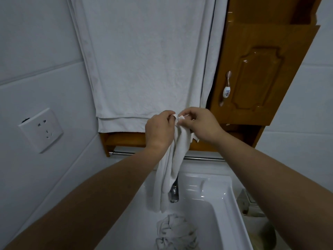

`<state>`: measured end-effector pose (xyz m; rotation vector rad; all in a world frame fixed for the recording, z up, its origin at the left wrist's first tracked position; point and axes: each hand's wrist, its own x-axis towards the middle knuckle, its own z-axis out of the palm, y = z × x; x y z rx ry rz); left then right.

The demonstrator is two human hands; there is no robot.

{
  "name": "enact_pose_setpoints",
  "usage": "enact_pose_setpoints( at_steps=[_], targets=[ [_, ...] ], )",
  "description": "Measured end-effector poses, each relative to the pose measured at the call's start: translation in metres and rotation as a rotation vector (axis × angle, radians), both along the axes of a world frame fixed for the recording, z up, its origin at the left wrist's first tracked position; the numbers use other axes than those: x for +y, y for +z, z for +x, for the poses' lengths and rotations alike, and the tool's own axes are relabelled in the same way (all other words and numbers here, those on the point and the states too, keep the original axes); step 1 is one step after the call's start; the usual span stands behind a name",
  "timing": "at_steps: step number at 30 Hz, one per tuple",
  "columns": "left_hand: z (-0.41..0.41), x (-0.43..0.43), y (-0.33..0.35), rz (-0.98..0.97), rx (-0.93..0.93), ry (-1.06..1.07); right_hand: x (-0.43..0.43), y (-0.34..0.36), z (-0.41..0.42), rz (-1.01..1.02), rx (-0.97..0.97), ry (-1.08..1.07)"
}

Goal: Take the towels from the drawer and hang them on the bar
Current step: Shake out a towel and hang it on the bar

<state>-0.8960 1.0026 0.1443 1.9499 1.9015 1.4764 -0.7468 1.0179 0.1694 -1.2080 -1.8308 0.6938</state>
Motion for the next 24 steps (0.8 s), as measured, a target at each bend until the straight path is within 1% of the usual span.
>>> enact_pose_setpoints(
  at_steps=[2, 4, 7, 11, 14, 16, 18, 20, 24],
  targets=[
    [0.003, -0.003, 0.000, -0.001, 0.028, -0.023, 0.000, -0.003, -0.001, -0.020, 0.004, 0.022],
    [0.004, -0.006, 0.001, -0.003, -0.014, -0.038, -0.001, -0.006, -0.003, -0.010, -0.025, 0.015],
    [0.003, -0.010, 0.003, -0.023, -0.111, -0.068, 0.000, -0.007, -0.001, 0.062, -0.127, -0.081],
    [0.009, -0.010, 0.000, -0.045, -0.096, -0.100, -0.003, -0.003, -0.001, 0.141, -0.241, -0.145],
    [0.010, -0.004, -0.012, -0.163, -0.148, -0.062, -0.007, 0.005, 0.000, 0.181, -0.192, -0.191],
    [0.004, 0.001, -0.023, -0.240, -0.191, 0.022, -0.009, 0.012, 0.004, 0.183, -0.148, -0.189],
    [-0.006, 0.004, -0.030, -0.282, -0.242, 0.096, -0.009, 0.016, 0.011, 0.189, -0.144, -0.183],
    [-0.013, 0.007, -0.034, -0.296, -0.277, 0.123, -0.008, 0.017, 0.016, 0.186, -0.138, -0.196],
    [-0.016, 0.008, -0.034, -0.281, -0.270, 0.141, -0.007, 0.016, 0.022, 0.179, -0.096, -0.218]
  ],
)
